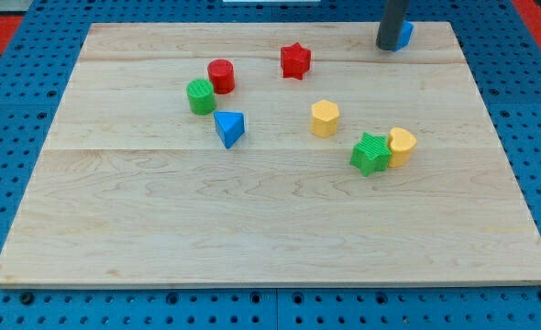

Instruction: Push the blue cube right a bit

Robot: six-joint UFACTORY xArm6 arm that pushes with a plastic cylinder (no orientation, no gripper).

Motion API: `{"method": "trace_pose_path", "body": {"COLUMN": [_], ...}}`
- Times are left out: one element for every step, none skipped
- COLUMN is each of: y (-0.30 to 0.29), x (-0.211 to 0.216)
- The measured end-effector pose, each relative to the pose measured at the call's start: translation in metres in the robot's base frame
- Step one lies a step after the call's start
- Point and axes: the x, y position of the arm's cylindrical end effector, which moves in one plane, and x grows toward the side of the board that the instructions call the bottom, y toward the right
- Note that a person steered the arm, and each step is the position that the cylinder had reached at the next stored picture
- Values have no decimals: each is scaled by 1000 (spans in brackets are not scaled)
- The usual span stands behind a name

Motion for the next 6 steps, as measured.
{"method": "trace_pose_path", "body": {"y": [2, -8, -18, -19, -18, -8], "x": [-16, -18, -36, -47, -46, -46]}}
